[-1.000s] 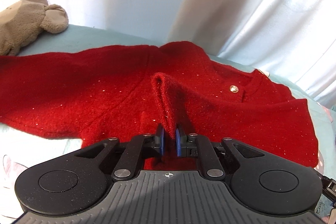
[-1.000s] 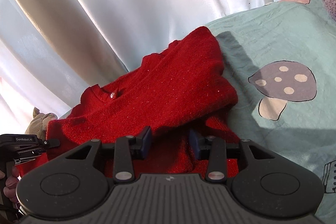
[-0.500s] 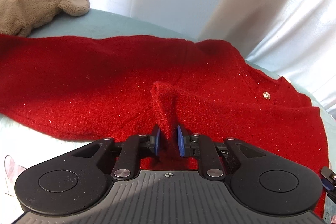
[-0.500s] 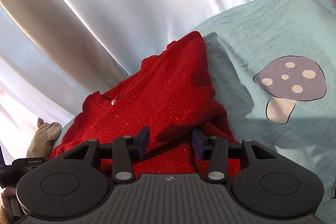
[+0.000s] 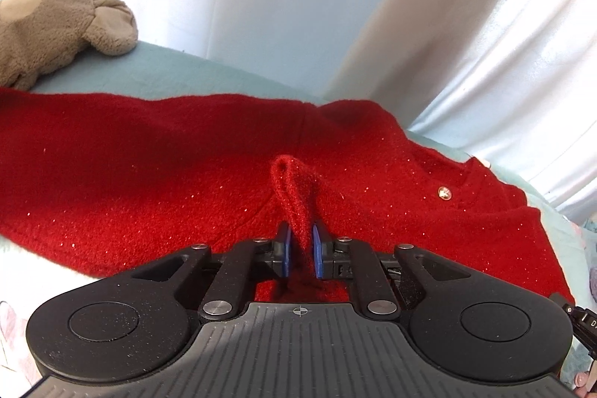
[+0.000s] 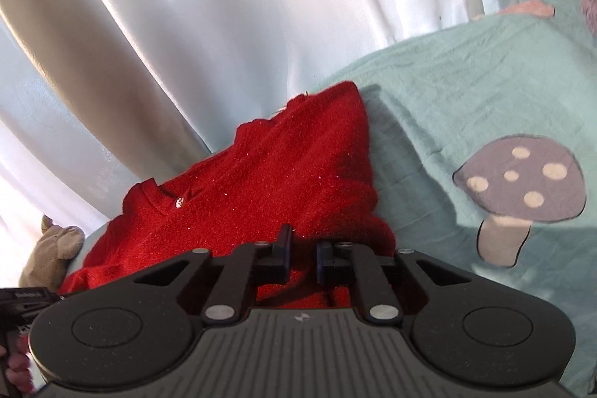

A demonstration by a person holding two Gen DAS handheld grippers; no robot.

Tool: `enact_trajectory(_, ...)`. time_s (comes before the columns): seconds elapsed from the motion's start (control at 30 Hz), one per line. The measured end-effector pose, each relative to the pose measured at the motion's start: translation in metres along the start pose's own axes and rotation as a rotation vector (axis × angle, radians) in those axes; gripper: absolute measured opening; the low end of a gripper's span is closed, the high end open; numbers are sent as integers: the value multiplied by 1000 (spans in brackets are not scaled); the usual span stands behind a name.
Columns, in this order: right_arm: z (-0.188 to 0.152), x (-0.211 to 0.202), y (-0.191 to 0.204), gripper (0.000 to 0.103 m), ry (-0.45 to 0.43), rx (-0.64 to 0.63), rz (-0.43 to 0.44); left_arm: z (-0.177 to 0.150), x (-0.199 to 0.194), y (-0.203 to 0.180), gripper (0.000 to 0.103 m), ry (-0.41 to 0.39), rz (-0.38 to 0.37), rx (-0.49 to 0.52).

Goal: Fold small clothes
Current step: 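Lay the sleeve on the coat and open the right gripper while the left gripper holds the coat, then grasp the other red sleeve cuff beside the brown plush with the left gripper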

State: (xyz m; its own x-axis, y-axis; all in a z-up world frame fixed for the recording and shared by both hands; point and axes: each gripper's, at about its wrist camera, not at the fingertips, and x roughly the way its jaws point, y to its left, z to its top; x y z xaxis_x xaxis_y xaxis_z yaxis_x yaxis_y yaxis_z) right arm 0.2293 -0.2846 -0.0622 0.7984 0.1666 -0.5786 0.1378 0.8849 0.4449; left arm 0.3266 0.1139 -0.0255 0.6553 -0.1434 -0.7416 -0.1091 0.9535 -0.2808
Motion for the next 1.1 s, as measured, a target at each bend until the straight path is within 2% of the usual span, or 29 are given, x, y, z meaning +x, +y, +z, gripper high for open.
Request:
enact_trajectory(0.1,-1,-2,5,10,-29,-61,-55,0,7,-5,14,13,9,25)
enact_trajectory(0.2,-4,5,7,10,-2,-113,-104,-7,16,-4,14,44,28,37)
enact_trajectory(0.3,-6,10,3,10,21,-114,-115,-13,23,4,14,70,29,20)
enact_trajectory(0.5,-8,15,7,10,47,-169,-126,-13,24,7,18,72,27,13)
enact_trajectory(0.57,-9,17,10,10,54,-203,-138,-14,23,7,26,70,41,18)
enact_trajectory(0.63,-8,16,13,13,66,-224,-143,-14,20,10,40,69,59,4)
enact_trajectory(0.67,-8,14,15,14,71,-225,-145,-14,17,14,41,68,59,-14)
enact_trajectory(0.77,-8,2,19,23,81,-221,-141,-13,6,25,42,55,31,-58)
enact_trajectory(0.83,-10,-9,26,25,62,-244,-139,-14,0,31,42,52,18,-73)
enact_trajectory(1.0,-14,-22,50,25,-7,-345,-128,-18,-2,31,42,74,-41,-93)
enact_trajectory(1.1,-17,-21,63,25,-22,-383,-118,-21,3,26,41,95,-48,-89)
